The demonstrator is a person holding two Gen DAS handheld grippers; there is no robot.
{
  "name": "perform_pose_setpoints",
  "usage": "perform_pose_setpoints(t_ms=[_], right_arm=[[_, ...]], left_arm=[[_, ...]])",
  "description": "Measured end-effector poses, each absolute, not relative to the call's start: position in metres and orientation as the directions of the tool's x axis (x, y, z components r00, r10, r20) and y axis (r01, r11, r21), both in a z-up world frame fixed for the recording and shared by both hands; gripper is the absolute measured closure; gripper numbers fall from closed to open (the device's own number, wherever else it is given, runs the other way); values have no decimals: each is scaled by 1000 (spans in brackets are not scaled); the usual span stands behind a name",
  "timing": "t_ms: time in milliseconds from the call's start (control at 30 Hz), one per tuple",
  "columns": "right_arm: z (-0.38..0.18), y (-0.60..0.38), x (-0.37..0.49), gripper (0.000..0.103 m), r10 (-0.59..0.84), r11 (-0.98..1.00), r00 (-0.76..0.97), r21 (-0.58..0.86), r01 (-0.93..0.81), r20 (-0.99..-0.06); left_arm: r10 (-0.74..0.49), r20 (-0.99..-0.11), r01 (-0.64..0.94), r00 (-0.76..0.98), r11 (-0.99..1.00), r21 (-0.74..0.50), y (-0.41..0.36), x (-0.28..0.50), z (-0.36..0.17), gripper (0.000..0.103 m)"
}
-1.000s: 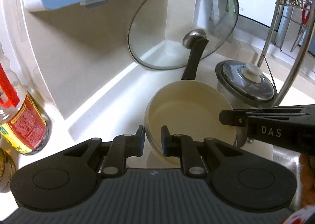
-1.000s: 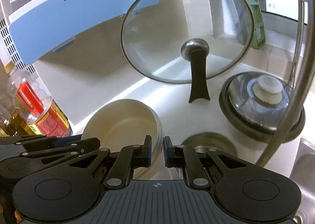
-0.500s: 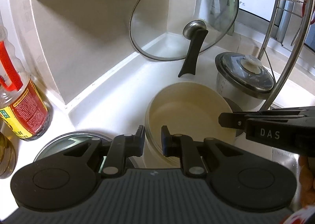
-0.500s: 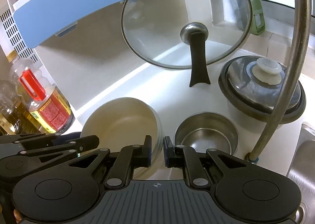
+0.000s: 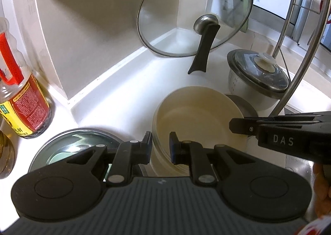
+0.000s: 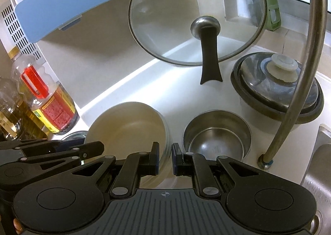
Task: Organize plates and bowls
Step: 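Lift the cream bowl and carry it toward the steel plate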
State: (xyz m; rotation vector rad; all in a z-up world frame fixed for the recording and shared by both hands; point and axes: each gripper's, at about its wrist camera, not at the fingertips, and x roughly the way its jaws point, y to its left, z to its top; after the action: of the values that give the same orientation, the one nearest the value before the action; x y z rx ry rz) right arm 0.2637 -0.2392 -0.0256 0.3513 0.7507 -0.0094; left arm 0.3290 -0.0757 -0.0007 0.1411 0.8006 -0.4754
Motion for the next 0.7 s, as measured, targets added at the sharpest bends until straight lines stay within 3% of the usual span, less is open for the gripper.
perform_pose_setpoints(t_ms=[700], right_arm=[[-41, -238, 266, 91, 122, 939, 695, 310, 150, -708]], left_arm=[[-354, -749, 456, 561, 887, -77, -74, 333, -12, 88]])
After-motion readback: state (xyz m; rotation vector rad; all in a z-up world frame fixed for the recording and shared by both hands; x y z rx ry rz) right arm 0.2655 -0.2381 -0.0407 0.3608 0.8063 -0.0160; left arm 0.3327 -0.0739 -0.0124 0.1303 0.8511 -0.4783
